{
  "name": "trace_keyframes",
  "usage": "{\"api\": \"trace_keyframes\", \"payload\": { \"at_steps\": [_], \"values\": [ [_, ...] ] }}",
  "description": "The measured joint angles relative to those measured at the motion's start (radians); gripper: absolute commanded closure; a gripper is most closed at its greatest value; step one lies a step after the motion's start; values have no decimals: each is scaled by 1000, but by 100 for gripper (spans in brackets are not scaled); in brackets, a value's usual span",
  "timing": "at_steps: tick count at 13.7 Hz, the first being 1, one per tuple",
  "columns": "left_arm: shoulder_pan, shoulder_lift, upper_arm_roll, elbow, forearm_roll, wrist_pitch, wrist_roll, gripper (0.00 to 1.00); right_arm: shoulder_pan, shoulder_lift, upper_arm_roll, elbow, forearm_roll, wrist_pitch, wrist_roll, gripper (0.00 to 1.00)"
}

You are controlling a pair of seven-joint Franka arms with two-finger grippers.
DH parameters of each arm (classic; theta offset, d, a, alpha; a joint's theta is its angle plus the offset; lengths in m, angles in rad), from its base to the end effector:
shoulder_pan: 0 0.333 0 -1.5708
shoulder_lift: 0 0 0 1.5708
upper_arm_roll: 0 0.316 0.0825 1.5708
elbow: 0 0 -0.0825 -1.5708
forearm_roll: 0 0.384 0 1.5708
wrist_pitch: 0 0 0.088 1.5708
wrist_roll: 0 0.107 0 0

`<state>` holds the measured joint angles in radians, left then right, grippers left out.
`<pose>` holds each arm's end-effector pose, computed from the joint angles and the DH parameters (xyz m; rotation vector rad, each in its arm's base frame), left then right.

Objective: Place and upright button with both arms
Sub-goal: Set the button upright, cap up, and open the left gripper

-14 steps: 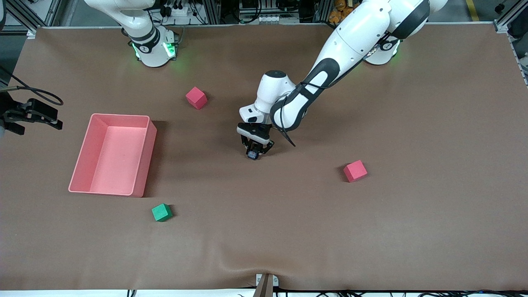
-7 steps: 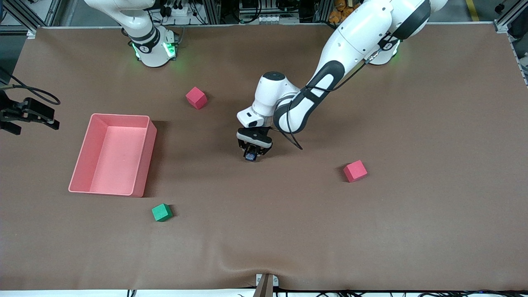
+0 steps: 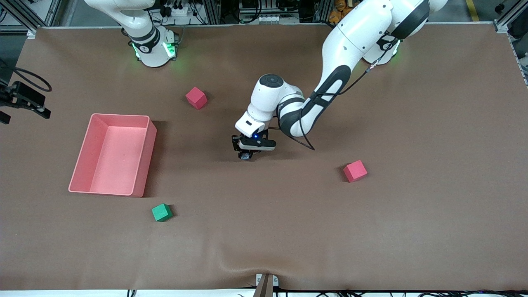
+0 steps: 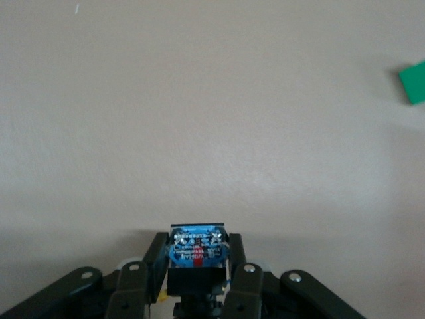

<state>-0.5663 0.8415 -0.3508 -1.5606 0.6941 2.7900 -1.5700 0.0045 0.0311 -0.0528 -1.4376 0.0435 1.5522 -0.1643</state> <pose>0.4606 -0.5682 0.2156 2.7096 0.3018 0.4006 0.5621 -0.0219 0.6683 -3.1005 -0.1843 -0.1360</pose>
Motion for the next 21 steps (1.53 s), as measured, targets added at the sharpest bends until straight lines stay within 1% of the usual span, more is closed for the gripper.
{"api": "trace_keyframes", "payload": {
  "at_steps": [3,7,10,15,17,21],
  "values": [
    [-31,0,-1,26,-285,0,1,100,-3,-46,-1,-58,0,5,0,0],
    [-40,1,-1,31,-586,-1,-3,100,-13,-81,-2,-107,0,22,0,0],
    [-43,20,-1,31,-882,-1,0,100,-13,-87,0,-110,0,24,0,0],
    [-40,56,2,58,-1245,0,-1,100,-13,-87,1,-110,0,27,0,0],
    [-38,60,2,70,-1348,0,-1,100,-13,-87,1,-110,0,26,0,0],
    [-39,104,2,74,-1446,0,-2,100,-13,-87,2,-110,0,24,0,0]
  ]
}}
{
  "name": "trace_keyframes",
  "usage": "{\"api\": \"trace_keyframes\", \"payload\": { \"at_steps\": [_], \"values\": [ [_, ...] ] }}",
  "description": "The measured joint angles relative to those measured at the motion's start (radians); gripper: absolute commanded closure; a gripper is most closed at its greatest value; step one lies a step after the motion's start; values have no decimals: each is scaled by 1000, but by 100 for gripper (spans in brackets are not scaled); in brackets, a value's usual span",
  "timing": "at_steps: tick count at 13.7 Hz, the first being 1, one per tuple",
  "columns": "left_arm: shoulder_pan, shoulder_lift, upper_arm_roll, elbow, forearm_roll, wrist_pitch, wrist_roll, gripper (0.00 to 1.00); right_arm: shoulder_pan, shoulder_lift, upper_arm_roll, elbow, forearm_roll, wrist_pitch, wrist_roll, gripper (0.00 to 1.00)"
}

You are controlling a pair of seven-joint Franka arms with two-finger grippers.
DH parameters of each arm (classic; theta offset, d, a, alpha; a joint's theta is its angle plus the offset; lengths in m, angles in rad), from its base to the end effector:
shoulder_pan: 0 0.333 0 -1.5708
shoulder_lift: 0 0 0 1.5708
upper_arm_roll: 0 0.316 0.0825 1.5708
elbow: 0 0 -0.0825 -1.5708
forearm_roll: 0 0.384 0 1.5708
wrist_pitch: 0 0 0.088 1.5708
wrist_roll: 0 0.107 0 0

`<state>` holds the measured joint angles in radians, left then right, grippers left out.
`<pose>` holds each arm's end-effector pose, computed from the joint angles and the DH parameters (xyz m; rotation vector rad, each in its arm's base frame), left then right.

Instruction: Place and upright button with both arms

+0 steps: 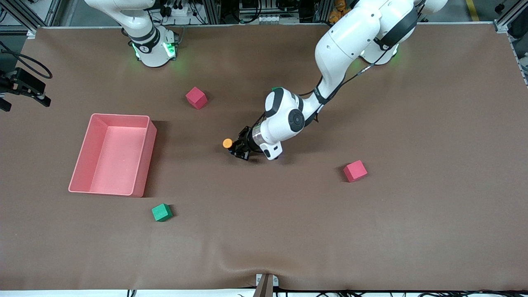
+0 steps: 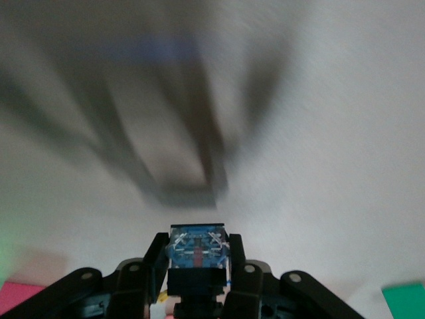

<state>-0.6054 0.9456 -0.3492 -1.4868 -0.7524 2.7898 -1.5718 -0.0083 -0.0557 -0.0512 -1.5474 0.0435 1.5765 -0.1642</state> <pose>0.4892 -0.5465 0.1559 1.8905 1.7407 -0.6711 0.5371 -0.0283 0.6666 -3.0975 -0.1647 -0.1387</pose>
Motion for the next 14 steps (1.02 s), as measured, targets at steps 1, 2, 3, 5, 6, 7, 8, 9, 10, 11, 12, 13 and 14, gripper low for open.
{"api": "trace_keyframes", "payload": {
  "at_steps": [1,2,3,5,6,7,8,9,10,11,12,13,14],
  "values": [
    [-1,12,0,2,-14,0,0,100,0,0,0,0,0,-4,0,0],
    [0,17,-2,6,-26,0,0,100,0,0,0,0,0,-6,0,0],
    [0,18,-2,8,-30,0,0,100,0,0,0,0,0,-8,0,0],
    [-1,21,-6,11,-31,0,0,88,0,0,0,0,0,-35,0,0],
    [-2,22,-8,11,-31,0,0,58,0,0,0,1,0,-55,0,0],
    [-2,22,-9,11,-31,0,0,14,0,0,0,5,0,-73,0,0],
    [-4,23,-9,11,-31,0,4,0,0,0,-1,13,0,-101,0,0],
    [-5,24,-9,12,-31,0,12,0,0,0,-1,23,0,-137,0,0],
    [-6,25,-10,12,-31,0,20,0,0,-1,-1,34,0,-169,1,0],
    [-7,25,-11,14,-31,0,21,0,0,-1,-2,42,0,-193,2,0],
    [-7,25,-11,18,-31,0,21,0,0,-1,-3,47,0,-207,3,0],
    [-7,23,-11,20,-31,0,21,0,-1,-1,-5,49,0,-215,4,0],
    [-5,17,-10,19,-31,-1,21,0,-1,-1,-6,49,0,-217,4,0]
  ]
}}
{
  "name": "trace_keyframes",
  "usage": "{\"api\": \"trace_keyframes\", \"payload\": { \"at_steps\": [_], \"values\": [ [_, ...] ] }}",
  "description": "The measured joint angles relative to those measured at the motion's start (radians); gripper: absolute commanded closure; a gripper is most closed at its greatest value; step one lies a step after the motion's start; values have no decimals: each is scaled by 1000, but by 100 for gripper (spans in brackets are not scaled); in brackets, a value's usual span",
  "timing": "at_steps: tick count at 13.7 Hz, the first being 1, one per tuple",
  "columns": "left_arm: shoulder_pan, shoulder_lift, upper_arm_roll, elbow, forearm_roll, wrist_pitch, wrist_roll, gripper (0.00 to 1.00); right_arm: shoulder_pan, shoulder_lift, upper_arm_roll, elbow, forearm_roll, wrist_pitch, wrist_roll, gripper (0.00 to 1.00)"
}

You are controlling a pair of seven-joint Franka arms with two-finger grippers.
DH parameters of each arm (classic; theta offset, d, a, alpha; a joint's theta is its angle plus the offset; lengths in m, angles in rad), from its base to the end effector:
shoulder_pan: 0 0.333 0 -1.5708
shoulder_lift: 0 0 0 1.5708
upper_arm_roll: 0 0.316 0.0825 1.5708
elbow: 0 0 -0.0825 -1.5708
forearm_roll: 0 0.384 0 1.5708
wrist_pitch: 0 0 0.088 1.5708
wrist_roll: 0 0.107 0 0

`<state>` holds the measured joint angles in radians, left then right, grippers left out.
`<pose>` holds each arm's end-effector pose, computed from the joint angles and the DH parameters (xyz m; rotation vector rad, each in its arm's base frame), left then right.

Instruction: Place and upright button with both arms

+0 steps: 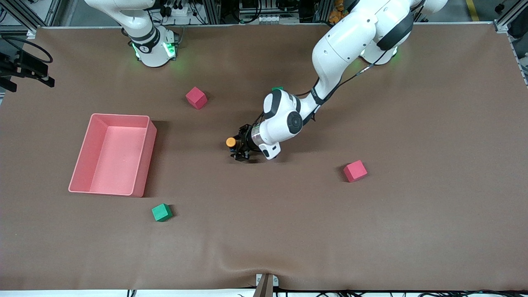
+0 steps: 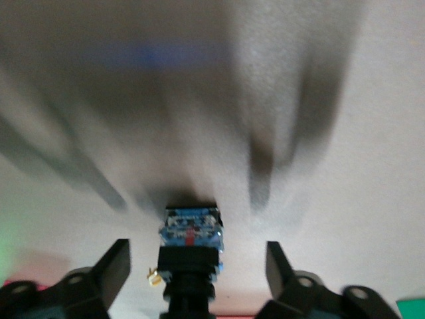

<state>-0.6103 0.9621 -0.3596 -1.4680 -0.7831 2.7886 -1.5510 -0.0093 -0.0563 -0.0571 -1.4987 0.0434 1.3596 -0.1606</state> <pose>0.4854 -0.5530 0.1523 1.8765 1.7346 -0.7005 0.5129 -0.0298 0.6703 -3.0802 -0.1569 0.1190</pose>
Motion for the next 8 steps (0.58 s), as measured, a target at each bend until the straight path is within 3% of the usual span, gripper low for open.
{"api": "trace_keyframes", "payload": {
  "at_steps": [3,6,8],
  "values": [
    [3,-73,50,-40,0,-29,-7,0,-1,0,-2,0,0,-1,0,0],
    [9,-221,206,-72,9,-236,-11,0,-2,0,-2,0,0,0,0,0],
    [22,-316,308,-78,75,-370,-12,0,-2,0,-1,0,0,1,0,0]
  ]
}}
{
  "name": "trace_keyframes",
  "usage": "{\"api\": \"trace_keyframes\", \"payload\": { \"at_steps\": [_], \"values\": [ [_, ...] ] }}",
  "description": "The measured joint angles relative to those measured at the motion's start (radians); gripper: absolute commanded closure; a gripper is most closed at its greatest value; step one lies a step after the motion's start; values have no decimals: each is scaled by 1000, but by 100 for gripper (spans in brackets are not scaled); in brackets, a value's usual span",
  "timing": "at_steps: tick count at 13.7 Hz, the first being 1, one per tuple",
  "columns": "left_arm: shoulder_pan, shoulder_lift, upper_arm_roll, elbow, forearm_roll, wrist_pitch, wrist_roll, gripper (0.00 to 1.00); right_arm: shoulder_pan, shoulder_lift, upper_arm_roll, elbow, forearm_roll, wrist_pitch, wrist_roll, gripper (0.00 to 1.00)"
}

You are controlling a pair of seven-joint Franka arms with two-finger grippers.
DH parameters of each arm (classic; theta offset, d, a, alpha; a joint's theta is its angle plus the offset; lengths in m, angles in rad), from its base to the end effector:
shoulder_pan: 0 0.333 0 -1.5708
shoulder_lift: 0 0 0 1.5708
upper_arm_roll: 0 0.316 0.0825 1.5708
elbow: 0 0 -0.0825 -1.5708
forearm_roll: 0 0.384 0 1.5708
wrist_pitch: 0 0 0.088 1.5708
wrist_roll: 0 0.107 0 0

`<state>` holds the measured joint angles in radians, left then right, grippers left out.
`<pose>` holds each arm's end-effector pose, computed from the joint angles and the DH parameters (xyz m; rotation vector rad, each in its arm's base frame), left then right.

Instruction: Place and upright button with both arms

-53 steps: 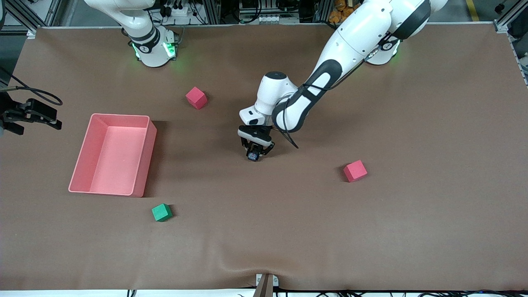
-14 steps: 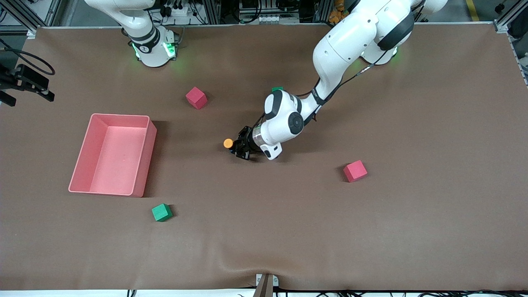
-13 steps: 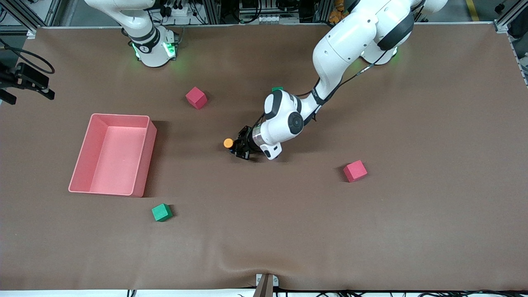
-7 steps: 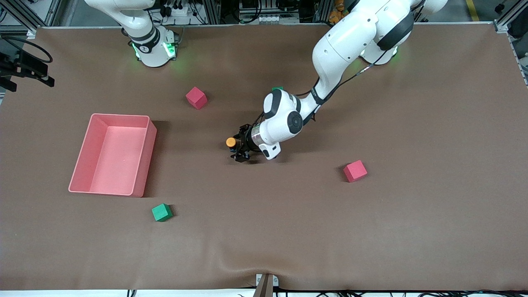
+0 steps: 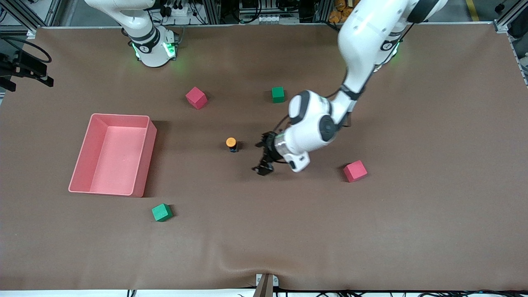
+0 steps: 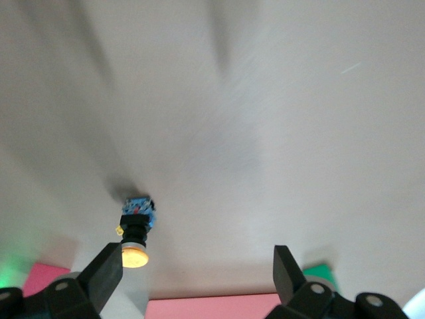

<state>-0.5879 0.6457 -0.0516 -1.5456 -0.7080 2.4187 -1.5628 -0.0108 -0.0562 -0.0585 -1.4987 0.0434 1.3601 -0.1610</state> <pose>0.5853 -0.4312 0.2967 2.0047 1.7360 -0.5395 0.5129 -0.0313 0.6703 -3.0803 -0.1530 0.1183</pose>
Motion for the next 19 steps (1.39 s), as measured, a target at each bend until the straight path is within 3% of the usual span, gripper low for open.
{"api": "trace_keyframes", "payload": {
  "at_steps": [3,8,13,19],
  "values": [
    [53,-92,69,-1,134,-90,-2,0,0,0,0,0,0,5,0,0],
    [208,-141,72,88,350,-215,49,0,0,0,0,0,0,6,0,0],
    [322,-204,81,168,450,-465,336,0,-1,0,-1,0,0,18,0,0],
    [363,-333,89,186,624,-661,709,0,-1,0,-1,13,0,20,0,0]
  ]
}}
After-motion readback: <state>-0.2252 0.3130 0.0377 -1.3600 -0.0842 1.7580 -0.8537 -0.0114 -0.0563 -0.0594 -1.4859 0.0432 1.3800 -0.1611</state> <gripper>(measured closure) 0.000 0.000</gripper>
